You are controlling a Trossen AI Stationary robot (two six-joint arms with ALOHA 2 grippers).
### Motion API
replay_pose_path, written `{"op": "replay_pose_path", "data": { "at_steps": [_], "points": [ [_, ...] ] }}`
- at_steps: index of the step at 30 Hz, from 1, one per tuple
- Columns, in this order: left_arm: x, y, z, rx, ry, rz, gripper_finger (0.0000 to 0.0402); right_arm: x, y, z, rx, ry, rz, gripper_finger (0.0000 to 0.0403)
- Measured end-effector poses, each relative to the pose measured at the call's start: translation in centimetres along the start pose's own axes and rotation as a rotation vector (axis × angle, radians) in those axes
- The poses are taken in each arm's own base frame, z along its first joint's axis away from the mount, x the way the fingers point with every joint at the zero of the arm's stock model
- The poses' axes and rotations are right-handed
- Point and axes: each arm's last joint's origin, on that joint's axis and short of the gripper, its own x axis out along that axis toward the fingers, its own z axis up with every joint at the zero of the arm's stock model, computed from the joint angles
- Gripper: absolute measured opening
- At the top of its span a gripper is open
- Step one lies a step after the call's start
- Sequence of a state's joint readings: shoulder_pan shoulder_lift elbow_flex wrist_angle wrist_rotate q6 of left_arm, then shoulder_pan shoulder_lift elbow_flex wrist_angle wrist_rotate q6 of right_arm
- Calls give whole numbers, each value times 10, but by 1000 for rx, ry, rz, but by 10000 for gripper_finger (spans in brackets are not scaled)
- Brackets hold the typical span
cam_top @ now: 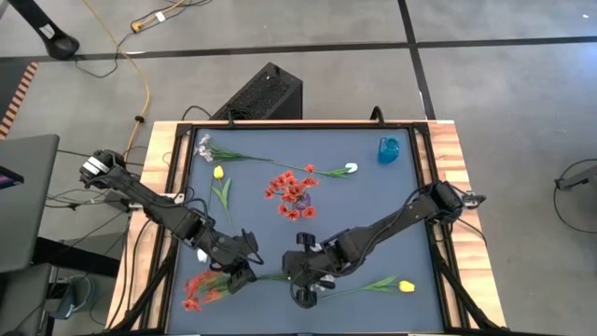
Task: Sort flowers into vase by color
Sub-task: Put the orange flower into the pink vase
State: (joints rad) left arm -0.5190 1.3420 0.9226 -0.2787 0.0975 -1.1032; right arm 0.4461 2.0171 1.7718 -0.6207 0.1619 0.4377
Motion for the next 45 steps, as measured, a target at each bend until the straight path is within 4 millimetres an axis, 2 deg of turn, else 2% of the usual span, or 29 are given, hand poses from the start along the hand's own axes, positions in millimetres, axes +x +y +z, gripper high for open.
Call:
{"op": "replay_pose_path", "data": {
  "at_steps": [4,8,16,21,25,31,36,40,45],
  "points": [
    [0,0,0,33,-16,10,0,0,1,0,0,2,11,38],
    [0,0,1,78,-22,8,11,0,2,0,3,12,55,33],
    [-1,-6,1,249,-36,-46,90,-1,6,0,14,53,176,33],
    [-15,-10,6,355,-88,-80,142,-2,7,-1,40,85,218,33],
    [-35,-13,11,430,-208,-71,163,-8,7,-2,5,88,214,33],
    [-73,-8,10,507,-436,0,166,-51,6,14,-78,-29,254,33],
    [-92,13,2,479,-622,52,167,-99,11,40,-211,-315,366,33],
    [-93,25,-3,449,-781,-97,167,-125,7,61,-251,-550,392,33],
    [-93,26,-11,500,-1014,-385,167,-129,-8,83,-115,-777,285,33]
  ]
}}
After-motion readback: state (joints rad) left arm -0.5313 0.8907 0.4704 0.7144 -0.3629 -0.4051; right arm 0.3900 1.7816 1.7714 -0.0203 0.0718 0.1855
